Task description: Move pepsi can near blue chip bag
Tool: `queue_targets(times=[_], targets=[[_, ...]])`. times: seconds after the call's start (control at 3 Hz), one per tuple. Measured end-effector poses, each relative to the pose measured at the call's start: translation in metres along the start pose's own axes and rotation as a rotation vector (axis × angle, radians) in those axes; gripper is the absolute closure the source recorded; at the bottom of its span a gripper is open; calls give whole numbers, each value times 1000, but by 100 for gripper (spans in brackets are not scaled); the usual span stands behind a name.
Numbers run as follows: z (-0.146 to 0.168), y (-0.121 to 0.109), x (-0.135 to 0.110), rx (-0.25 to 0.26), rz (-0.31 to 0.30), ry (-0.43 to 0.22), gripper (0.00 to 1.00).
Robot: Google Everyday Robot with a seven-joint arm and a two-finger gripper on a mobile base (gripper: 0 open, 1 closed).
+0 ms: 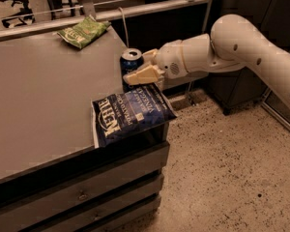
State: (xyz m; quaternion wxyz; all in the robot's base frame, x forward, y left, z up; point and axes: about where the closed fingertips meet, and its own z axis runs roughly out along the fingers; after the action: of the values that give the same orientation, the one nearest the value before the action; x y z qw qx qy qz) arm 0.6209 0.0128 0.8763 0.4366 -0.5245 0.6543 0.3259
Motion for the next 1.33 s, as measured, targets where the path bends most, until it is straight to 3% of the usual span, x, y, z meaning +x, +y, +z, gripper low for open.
queue_targets(times=[0.33, 0.67, 1.33], targets=[[0, 3, 4, -6, 15, -9, 12], [1, 6, 6, -10, 30, -25, 0], [-15, -3, 5, 38, 45, -66, 0]])
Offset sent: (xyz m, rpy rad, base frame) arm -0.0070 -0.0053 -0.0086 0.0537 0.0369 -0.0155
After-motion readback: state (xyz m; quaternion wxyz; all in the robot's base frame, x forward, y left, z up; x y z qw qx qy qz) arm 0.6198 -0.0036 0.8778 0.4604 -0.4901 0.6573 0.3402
